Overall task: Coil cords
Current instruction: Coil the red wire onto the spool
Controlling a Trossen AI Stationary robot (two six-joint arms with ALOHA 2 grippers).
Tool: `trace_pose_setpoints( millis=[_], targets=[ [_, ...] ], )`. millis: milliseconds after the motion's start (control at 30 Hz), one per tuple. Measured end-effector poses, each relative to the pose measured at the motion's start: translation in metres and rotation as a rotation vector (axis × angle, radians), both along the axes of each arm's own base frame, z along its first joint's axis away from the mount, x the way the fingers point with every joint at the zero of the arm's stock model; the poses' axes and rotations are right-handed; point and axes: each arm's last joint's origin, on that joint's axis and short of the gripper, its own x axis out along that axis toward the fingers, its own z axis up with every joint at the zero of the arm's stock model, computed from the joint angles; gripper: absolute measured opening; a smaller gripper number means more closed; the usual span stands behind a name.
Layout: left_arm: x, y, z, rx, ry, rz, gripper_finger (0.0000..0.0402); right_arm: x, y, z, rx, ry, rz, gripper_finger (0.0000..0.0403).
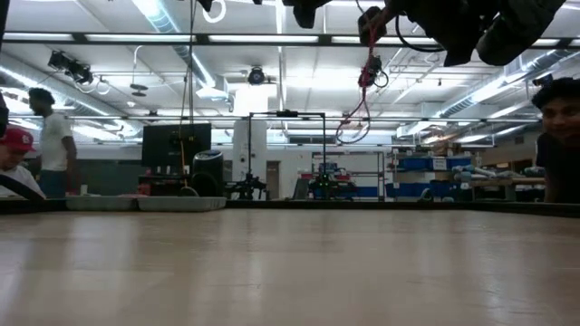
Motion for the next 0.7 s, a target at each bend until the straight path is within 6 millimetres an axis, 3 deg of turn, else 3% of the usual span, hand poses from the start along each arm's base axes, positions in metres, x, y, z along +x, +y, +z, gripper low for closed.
trace_pose_setpoints(
  millis=[700],
  targets=[
    [-0.003, 0.003, -0.017, -0.097, 0.190, 0.015, 0.0056, 0.000, -0.002, 0.000, -0.117, -0.080, -0.051, 0.0001]
  ],
)
